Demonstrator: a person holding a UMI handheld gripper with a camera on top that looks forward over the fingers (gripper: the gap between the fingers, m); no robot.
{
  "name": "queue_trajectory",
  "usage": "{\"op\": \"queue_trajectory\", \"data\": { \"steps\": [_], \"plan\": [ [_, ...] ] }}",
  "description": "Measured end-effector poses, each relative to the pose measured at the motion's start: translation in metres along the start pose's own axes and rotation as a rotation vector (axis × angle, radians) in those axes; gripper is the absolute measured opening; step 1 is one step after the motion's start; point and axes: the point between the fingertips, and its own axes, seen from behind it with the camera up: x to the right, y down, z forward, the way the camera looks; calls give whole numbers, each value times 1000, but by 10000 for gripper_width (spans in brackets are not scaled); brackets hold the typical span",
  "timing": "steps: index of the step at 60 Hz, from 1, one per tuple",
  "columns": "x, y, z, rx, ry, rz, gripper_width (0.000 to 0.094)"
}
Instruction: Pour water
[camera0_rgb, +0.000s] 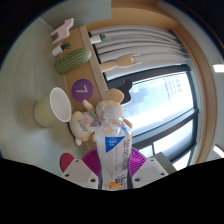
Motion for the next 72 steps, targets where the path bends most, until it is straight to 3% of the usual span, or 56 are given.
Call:
{"op": "queue_trajectory", "data": {
  "steps": [22, 40, 57, 72],
  "plan": [
    [-8, -59, 44, 132, 131, -786, 332],
    [-34, -83, 46, 244, 189, -1119, 330],
    [-3, -86, 43, 202, 244, -908, 331],
    [71, -61, 33, 123, 194, 40, 330]
  ]
}}
